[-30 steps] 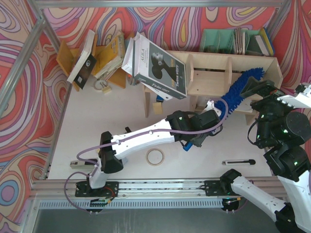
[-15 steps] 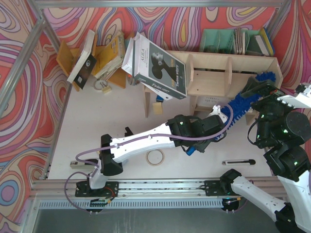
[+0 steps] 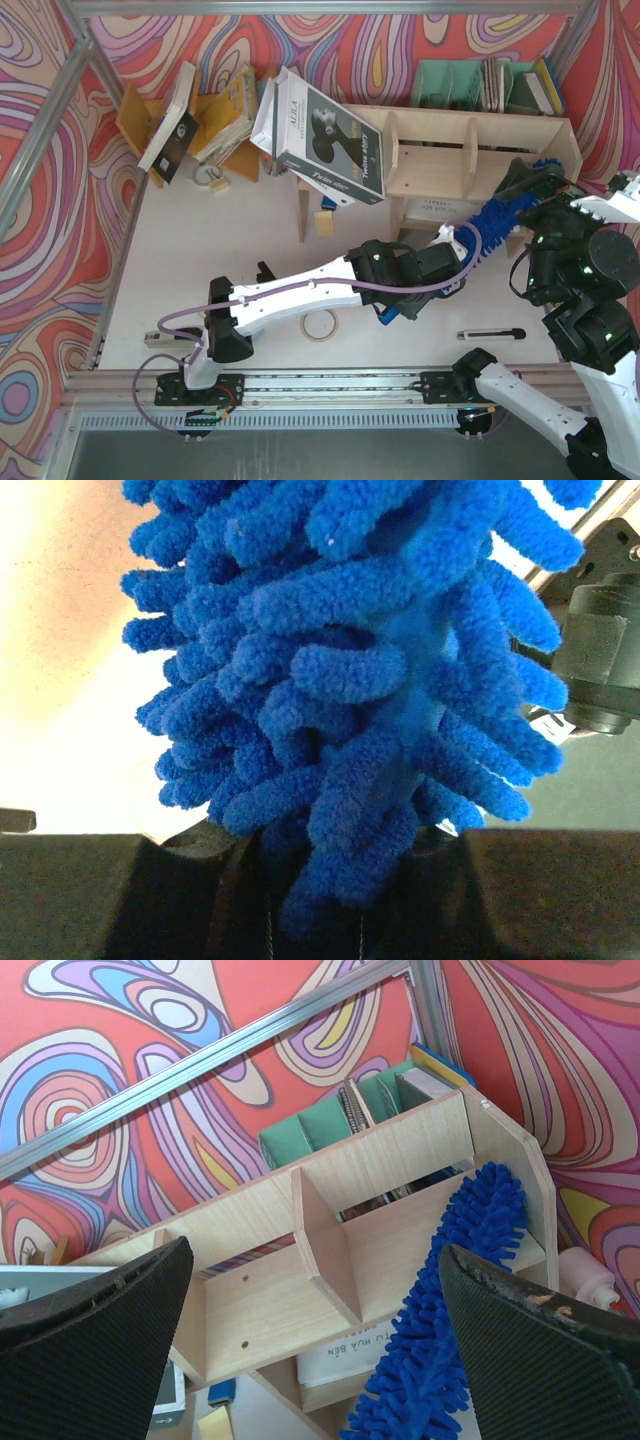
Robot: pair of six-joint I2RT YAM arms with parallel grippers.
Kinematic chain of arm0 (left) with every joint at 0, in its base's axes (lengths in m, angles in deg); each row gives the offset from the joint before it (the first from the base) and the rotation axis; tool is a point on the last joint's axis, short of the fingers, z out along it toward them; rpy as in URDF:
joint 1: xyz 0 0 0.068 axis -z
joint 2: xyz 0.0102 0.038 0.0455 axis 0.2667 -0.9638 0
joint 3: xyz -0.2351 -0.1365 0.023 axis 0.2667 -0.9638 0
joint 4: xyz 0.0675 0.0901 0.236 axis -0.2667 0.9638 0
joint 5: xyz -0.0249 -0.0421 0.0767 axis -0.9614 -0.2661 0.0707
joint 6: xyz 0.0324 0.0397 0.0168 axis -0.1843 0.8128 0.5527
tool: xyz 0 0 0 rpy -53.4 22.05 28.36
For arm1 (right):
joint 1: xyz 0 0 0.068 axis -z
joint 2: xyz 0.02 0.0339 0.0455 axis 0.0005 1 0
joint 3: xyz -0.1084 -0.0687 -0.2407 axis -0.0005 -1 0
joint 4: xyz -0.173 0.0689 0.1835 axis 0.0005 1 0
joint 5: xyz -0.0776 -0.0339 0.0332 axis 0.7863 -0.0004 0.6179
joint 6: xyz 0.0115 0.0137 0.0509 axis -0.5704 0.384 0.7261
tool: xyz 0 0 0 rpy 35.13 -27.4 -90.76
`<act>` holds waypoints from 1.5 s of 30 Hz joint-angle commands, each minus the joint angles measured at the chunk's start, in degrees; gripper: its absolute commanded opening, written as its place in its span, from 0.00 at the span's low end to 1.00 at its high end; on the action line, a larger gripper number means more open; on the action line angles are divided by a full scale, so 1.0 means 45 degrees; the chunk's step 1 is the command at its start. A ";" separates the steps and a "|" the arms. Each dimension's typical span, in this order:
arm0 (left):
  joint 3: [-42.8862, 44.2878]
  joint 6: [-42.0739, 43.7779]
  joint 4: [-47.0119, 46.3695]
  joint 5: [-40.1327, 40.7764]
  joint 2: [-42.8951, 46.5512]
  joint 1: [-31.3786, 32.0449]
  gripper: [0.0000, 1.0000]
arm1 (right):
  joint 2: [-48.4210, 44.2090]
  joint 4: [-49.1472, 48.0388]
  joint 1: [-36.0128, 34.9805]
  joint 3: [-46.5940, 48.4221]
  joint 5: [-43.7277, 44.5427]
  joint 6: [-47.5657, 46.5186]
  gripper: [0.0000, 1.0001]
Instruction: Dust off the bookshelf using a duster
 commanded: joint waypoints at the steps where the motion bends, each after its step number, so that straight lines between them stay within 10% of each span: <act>1: 0.0008 0.0075 0.0056 0.0552 0.0122 0.0089 0.00 | -0.0119 -0.0288 -0.0020 -0.0137 0.0121 0.0141 0.99; 20: 0.0571 -0.2156 -0.0091 0.3134 0.0411 0.0190 0.00 | -0.0299 -0.0383 -0.0018 -0.0256 0.0199 -0.0082 0.99; 45: -0.1960 -0.0118 -0.2696 0.3806 0.2962 0.0846 0.00 | -0.0352 -0.0414 -0.0015 0.0242 0.0119 -0.0222 0.99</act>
